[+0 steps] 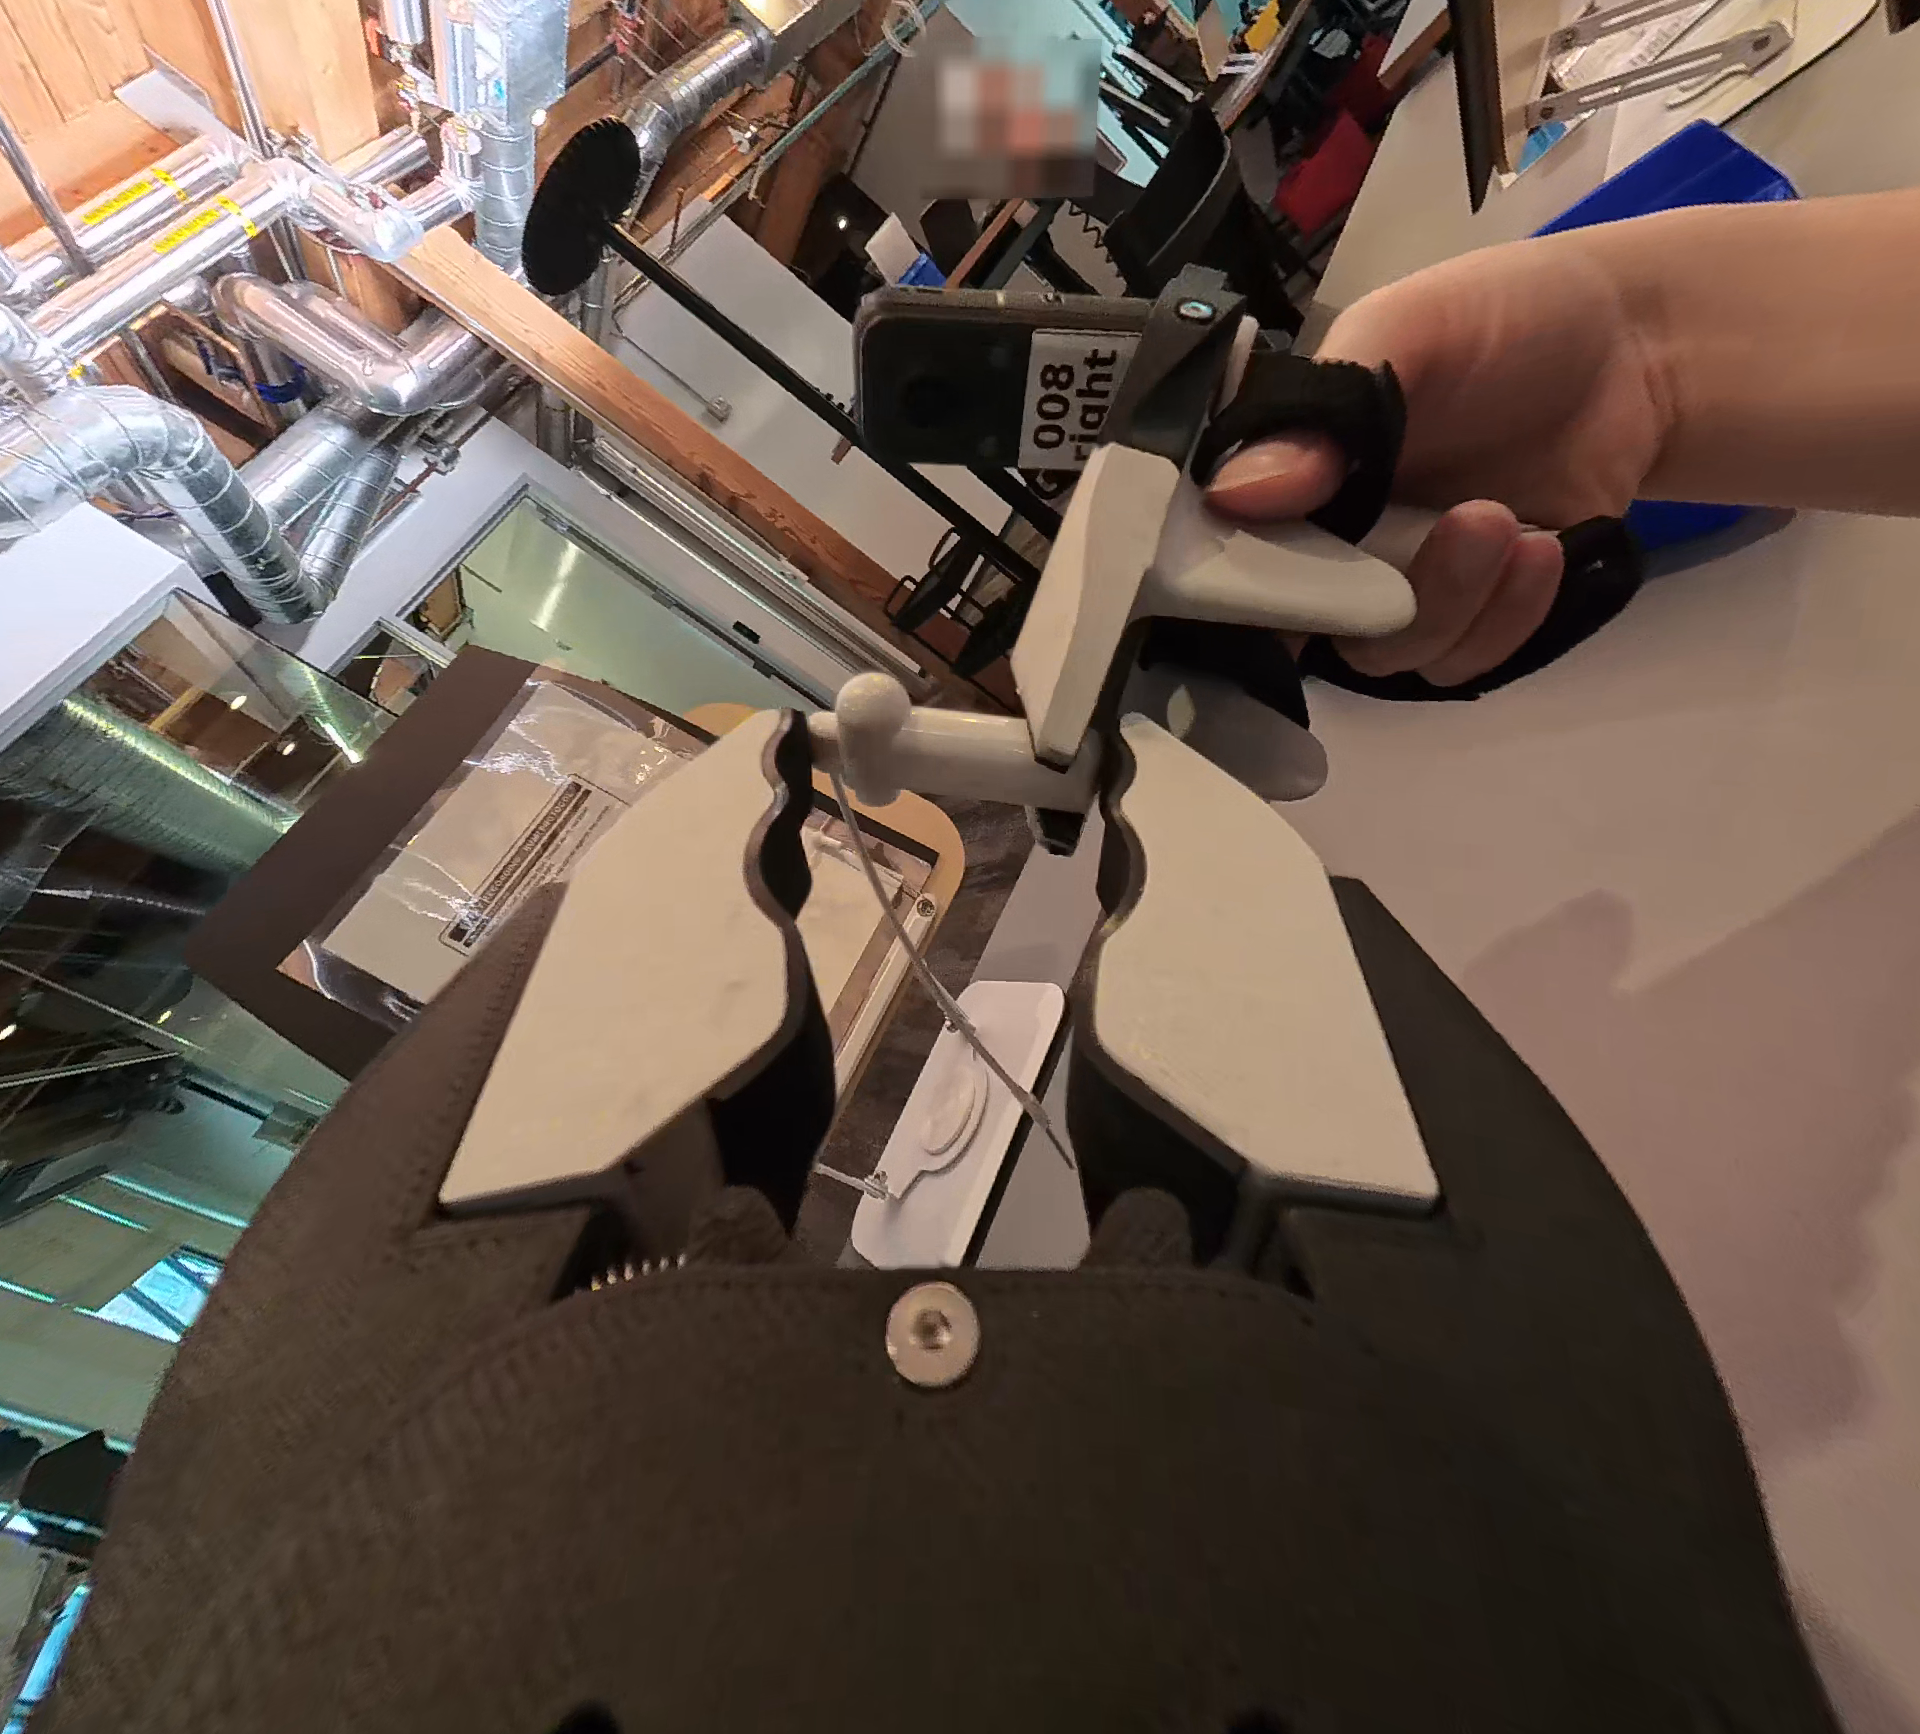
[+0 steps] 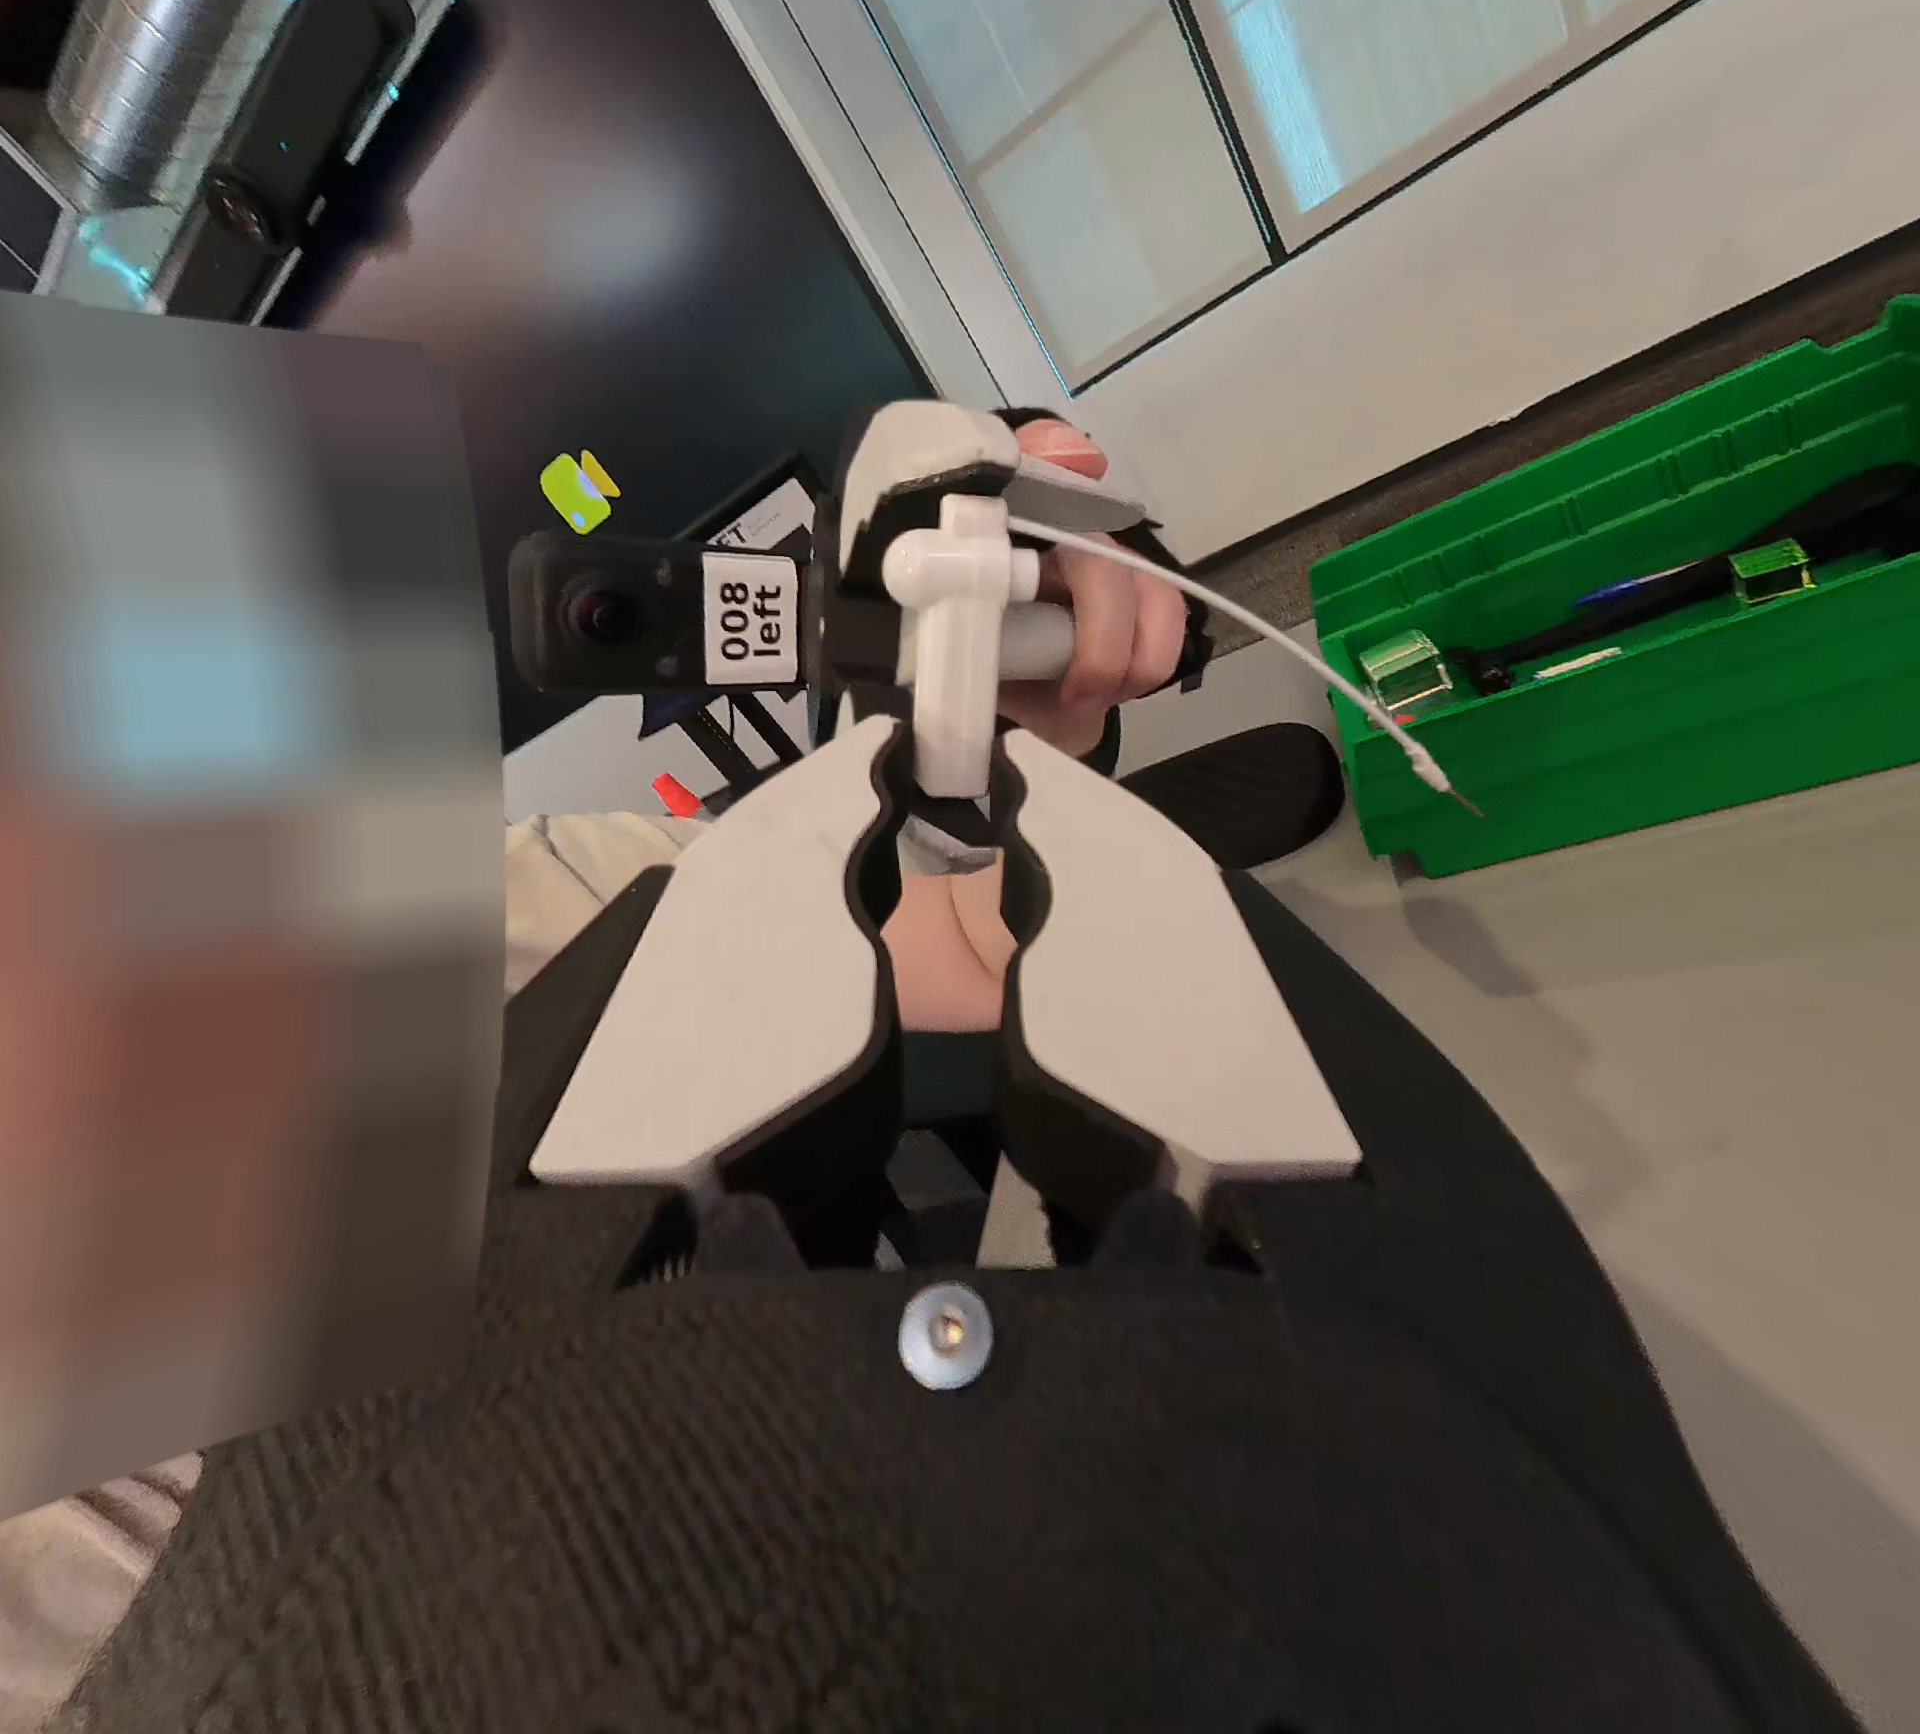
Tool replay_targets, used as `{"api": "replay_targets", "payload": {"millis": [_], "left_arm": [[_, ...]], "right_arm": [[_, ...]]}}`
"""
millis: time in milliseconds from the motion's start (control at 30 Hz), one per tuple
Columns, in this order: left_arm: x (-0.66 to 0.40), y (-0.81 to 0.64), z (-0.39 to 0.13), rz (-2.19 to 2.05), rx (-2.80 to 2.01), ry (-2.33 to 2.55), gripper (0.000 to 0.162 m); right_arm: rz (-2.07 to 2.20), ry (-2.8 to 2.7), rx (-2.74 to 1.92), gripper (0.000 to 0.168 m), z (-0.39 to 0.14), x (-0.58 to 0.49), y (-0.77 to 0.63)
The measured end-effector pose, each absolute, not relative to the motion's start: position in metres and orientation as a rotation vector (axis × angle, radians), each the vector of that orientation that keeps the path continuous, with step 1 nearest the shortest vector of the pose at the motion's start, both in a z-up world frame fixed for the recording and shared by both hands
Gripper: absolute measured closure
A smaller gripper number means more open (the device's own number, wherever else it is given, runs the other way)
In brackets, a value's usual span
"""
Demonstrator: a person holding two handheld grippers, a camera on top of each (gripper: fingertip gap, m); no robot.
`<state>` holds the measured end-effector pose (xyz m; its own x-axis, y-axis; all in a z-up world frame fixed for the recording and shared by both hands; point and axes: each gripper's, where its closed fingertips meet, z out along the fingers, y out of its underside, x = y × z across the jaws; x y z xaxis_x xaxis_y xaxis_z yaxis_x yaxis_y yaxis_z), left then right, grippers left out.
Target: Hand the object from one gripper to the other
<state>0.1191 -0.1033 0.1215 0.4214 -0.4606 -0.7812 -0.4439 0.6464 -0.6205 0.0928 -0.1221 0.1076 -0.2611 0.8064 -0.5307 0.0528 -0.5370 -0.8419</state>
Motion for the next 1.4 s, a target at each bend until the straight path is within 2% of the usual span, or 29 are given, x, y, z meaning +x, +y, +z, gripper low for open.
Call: {"api": "replay_targets", "payload": {"millis": [33,100,200,367,467,567,733,767,800,1067,1167,1233,1300,1400], "left_arm": [[0.119,-0.104,0.122,-0.013,-0.928,1.182,0.109],[0.119,-0.107,0.126,-0.05,-0.937,1.17,0.109],[0.116,-0.113,0.139,-0.223,-0.987,1.107,0.109],[0.101,-0.124,0.163,-0.721,-1.061,0.984,0.11],[0.093,-0.131,0.175,-1.04,-1.064,0.914,0.109],[0.088,-0.135,0.18,-1.17,-1.025,0.902,0.109],[0.094,-0.144,0.177,-1.184,-1.016,0.959,0.109],[0.095,-0.145,0.176,-1.186,-1.015,0.968,0.109],[0.095,-0.145,0.176,-1.193,-1.018,0.964,0.109],[0.087,-0.14,0.184,-1.246,-1.015,0.882,0.109],[0.09,-0.138,0.179,-1.226,-1.07,0.899,0.084],[0.089,-0.14,0.18,-1.229,-1.058,0.898,0.087],[0.087,-0.137,0.182,-1.213,-1.053,0.88,0.09],[0.086,-0.135,0.179,-1.209,-1.08,0.891,0.091]], "right_arm": [[1.832,-1.082,-1.451,0.154,0.108,0.093,-0.123],[1.783,-1.117,-1.428,0.151,0.11,0.095,-0.125],[1.678,-1.173,-1.328,0.13,0.12,0.106,-0.128],[1.481,-1.146,-1.088,0.128,0.142,0.125,-0.122],[1.375,-1.12,-1.093,0.128,0.137,0.118,-0.111],[1.425,-1.159,-1.124,0.128,0.125,0.1,-0.116],[1.464,-1.172,-1.126,0.144,0.114,0.075,-0.123],[1.466,-1.178,-1.116,0.159,0.114,0.075,-0.124],[1.461,-1.172,-1.109,0.166,0.116,0.076,-0.124],[1.342,-1.073,-1.129,0.167,0.136,0.098,-0.113],[1.231,-1.042,-1.169,0.167,0.145,0.121,-0.102],[1.125,-0.987,-1.221,0.167,0.155,0.153,-0.088],[0.926,-0.889,-1.33,0.166,0.158,0.205,-0.065],[0.31,-0.624,-1.66,0.166,0.126,0.333,-0.015]]}}
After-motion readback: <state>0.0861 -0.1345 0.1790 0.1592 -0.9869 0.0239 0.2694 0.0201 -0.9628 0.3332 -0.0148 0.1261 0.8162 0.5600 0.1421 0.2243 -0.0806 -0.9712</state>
